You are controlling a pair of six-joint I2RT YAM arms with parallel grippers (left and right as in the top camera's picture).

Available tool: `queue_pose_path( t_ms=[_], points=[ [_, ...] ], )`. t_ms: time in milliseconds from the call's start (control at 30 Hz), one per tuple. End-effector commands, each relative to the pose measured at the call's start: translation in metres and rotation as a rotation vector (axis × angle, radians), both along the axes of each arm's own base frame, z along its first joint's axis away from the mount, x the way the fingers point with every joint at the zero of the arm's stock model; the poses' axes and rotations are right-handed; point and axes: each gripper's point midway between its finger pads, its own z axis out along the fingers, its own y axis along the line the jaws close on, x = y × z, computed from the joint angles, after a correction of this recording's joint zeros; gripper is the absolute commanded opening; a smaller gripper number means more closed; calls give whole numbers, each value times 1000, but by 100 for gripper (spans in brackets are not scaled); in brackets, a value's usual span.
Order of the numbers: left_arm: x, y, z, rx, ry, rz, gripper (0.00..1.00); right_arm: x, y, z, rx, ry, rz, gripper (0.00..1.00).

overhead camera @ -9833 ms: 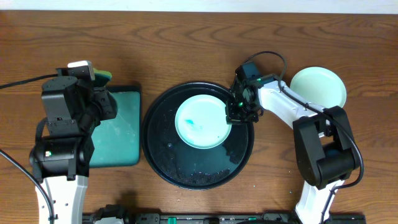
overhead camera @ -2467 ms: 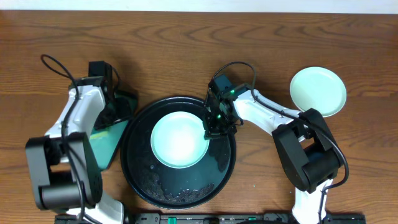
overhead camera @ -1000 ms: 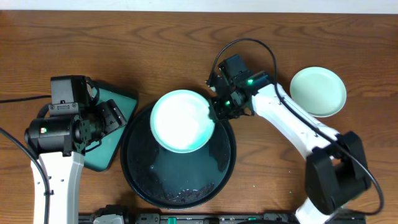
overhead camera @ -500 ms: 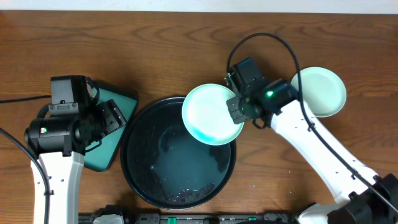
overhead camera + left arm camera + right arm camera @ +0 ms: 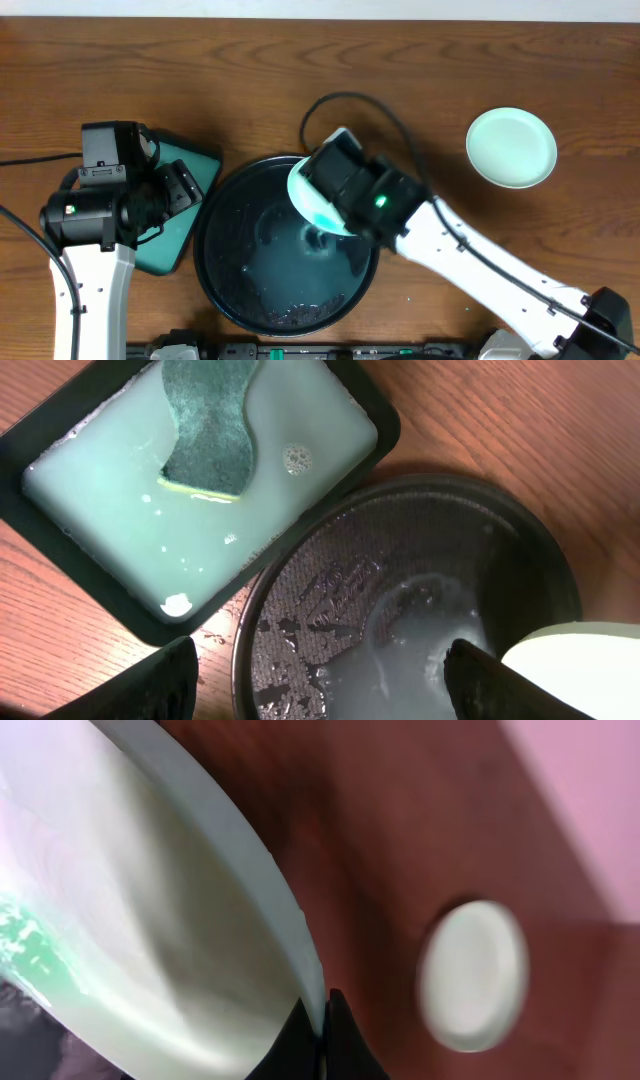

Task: Clean dirty plates on tray and stack at the side
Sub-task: 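Hold the green plate tilted upright over the black tray to drain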

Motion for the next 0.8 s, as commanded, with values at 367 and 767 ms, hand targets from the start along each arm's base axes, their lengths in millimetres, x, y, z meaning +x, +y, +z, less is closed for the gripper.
queue_pose_path(
  t_ms=[367,767],
  points=[
    [1,0,5,0,-14,8,79,-34,28,108,-463,-557,166,1],
    [1,0,5,-1,-14,8,79,-54,46,132,-558,-674,216,1]
  ],
)
